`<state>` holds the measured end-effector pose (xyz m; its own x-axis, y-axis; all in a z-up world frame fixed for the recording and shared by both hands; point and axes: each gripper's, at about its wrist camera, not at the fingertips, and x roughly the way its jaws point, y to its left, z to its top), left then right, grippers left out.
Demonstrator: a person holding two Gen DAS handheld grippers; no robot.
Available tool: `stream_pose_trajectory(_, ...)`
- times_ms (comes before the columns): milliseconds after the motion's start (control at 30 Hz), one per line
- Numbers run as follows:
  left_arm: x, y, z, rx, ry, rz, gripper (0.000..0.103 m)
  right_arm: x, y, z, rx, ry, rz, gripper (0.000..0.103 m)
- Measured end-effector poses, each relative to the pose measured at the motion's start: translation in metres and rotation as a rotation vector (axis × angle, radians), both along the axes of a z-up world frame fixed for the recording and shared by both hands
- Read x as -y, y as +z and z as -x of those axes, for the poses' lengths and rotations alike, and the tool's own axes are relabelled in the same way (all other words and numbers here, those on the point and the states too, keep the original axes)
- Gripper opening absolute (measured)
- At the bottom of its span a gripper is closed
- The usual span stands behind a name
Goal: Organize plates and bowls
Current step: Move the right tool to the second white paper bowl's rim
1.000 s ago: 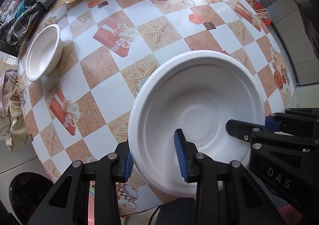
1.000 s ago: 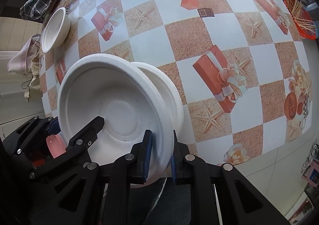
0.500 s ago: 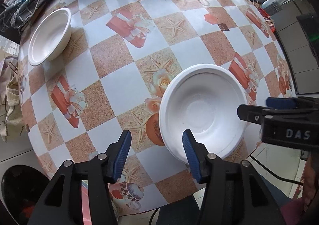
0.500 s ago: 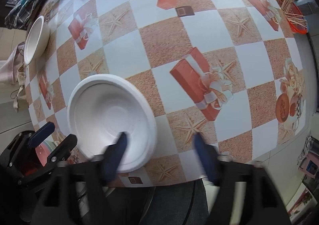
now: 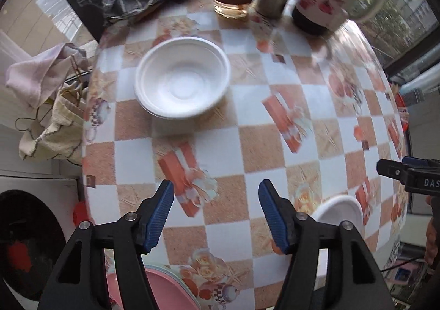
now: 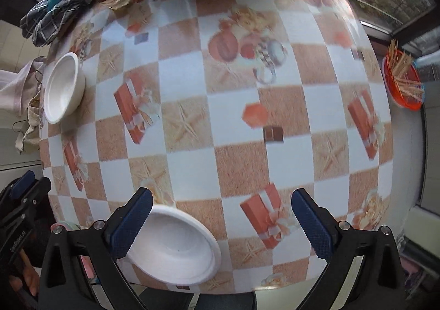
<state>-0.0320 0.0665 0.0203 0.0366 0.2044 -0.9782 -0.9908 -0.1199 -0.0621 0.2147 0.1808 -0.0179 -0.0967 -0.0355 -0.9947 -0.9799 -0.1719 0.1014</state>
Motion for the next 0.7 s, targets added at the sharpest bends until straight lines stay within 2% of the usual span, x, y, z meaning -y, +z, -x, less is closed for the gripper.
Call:
stream_pose_trajectory(200,-0.036,-0.007,0.058,-0.018,0.176,-0.007,0.070,-0.054,0.013,0.063,-0.022,0.140,-0.051,0.102)
stream_pose_trajectory(333,-0.053,-0.027,0.081,0.007,0.255,0.026,0.070,-0.069,0.000,0.107,-0.037,0.186,-0.043,0.102)
stream_pose_trajectory(467,-0.070,-0.043,0.092,0.011,0.279,0.031,0.070,-0.065,-0.016,0.144,-0.050,0.210,-0.048,0.101)
stream_pose_trajectory(700,-0.102,-0.068,0.105,-0.056,0.260,0.043,0.070,-0.070,-0.046,0.184,-0.056,0.195,-0.039,0.101)
